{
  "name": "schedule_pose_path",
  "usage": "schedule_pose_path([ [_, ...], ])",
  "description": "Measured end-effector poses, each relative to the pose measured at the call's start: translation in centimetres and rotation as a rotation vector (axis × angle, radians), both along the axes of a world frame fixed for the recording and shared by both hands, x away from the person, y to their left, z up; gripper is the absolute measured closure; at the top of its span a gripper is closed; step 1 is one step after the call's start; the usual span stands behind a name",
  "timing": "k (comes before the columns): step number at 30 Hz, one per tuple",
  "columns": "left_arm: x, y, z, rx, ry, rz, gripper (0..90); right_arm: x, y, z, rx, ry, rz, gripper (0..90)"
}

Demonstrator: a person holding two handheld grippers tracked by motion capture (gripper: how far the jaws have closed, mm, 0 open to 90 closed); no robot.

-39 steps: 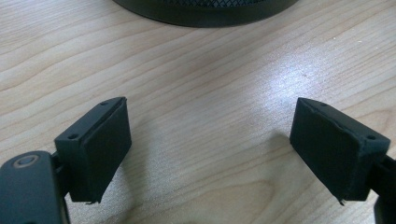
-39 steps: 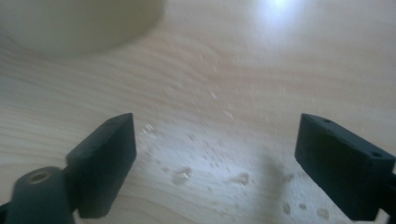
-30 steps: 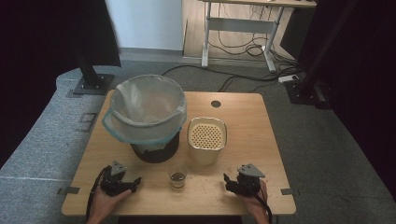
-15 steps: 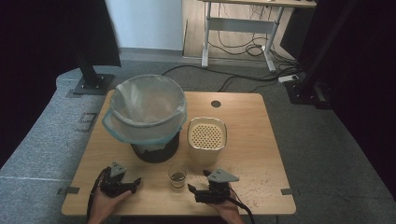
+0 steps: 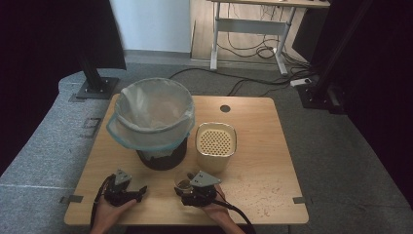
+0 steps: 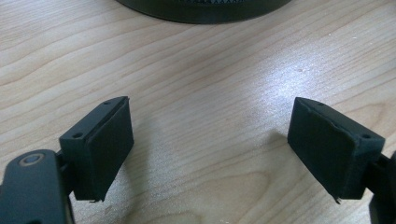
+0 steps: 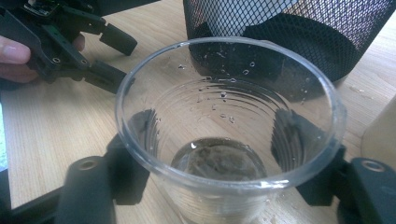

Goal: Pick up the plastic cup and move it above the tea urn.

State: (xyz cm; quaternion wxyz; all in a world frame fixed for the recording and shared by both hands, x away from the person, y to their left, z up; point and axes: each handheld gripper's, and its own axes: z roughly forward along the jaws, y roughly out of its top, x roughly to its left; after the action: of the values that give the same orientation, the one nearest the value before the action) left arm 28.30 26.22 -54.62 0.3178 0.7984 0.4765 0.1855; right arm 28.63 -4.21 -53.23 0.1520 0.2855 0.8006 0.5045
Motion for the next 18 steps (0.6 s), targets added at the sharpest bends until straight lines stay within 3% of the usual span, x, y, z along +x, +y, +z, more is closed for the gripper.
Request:
schedule_pose_path([
  [3,0.0,0.0,0.0,0.000,0.000,0.000,13.7,-0.2,-0.6,0.3,-0.016,-0.013,-0.007,36.7],
  [5,0.0,0.0,0.0,0.000,0.000,0.000,13.6,-0.5,-1.9,1.6,0.035,-0.024,-0.019,37.9],
  [6,0.0,0.0,0.0,0.001,0.000,0.000,13.6,-0.5,-1.9,1.6,0.035,-0.024,-0.019,37.9],
  [7,0.1,0.0,0.0,0.001,0.000,0.001,13.6,-0.8,-3.0,2.9,0.068,-0.038,-0.031,38.0],
  [8,0.1,0.0,0.0,0.001,0.000,0.001,13.6,-0.8,-3.0,2.9,0.068,-0.038,-0.031,38.0],
  [9,0.1,0.0,0.0,0.001,0.000,-0.001,13.6,-1.1,-4.1,4.3,0.102,-0.052,-0.033,38.0],
  [11,0.1,0.0,0.0,0.001,0.000,-0.001,13.6,-1.1,-4.5,4.9,0.113,-0.062,-0.036,38.0],
  [12,0.2,0.0,0.0,0.000,0.001,-0.001,13.6,-1.4,-5.7,6.6,0.138,-0.084,-0.046,38.0],
  [14,0.2,0.0,0.0,0.003,0.001,-0.003,13.6,-1.4,-6.2,7.3,0.150,-0.089,-0.050,38.0],
  [15,0.2,-0.1,0.0,0.003,0.001,-0.004,13.6,-1.3,-7.1,8.7,0.178,-0.096,-0.061,38.1],
  [18,0.3,-0.1,0.0,0.004,0.000,-0.004,13.5,-1.0,-8.0,10.0,0.195,-0.111,-0.077,38.2],
])
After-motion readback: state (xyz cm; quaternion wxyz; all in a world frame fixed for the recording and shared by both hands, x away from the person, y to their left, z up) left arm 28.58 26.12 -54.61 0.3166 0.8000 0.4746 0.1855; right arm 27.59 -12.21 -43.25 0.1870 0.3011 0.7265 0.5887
